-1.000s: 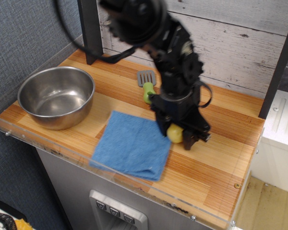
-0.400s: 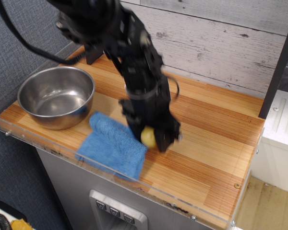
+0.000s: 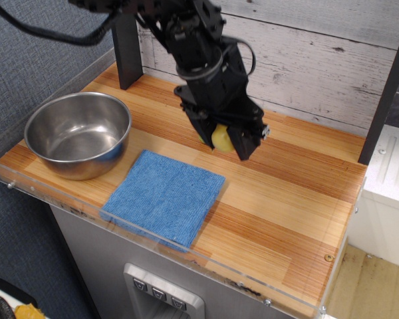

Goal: Put the potato above and to the right of the napkin.

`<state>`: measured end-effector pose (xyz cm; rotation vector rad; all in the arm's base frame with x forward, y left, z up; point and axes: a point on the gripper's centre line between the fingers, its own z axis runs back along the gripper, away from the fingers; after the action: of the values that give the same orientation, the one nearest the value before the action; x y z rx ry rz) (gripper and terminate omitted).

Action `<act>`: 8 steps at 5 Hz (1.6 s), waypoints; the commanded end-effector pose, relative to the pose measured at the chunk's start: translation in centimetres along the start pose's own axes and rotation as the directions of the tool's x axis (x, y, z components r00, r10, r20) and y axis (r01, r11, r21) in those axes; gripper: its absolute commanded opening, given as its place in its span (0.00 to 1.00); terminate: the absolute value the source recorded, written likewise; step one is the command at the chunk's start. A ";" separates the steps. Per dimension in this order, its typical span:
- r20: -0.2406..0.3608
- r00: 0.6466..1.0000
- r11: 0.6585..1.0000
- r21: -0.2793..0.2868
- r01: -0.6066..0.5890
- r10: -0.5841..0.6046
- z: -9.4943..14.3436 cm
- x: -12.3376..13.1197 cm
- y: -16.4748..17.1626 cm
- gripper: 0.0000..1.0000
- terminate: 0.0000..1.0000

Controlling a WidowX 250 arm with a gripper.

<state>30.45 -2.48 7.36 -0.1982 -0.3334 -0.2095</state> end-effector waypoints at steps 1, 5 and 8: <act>0.025 0.999 0.999 -0.019 0.029 -0.029 -0.6 2.1 -0.3 0.00 0.00; -0.116 0.993 1.000 0.022 -0.005 0.008 -6.4 2.7 -0.5 1.00 0.00; 0.153 0.988 0.985 0.164 -0.046 0.021 5.6 -4.2 -1.0 1.00 0.00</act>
<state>24.61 -1.42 11.54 -0.0586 -0.4891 -0.1329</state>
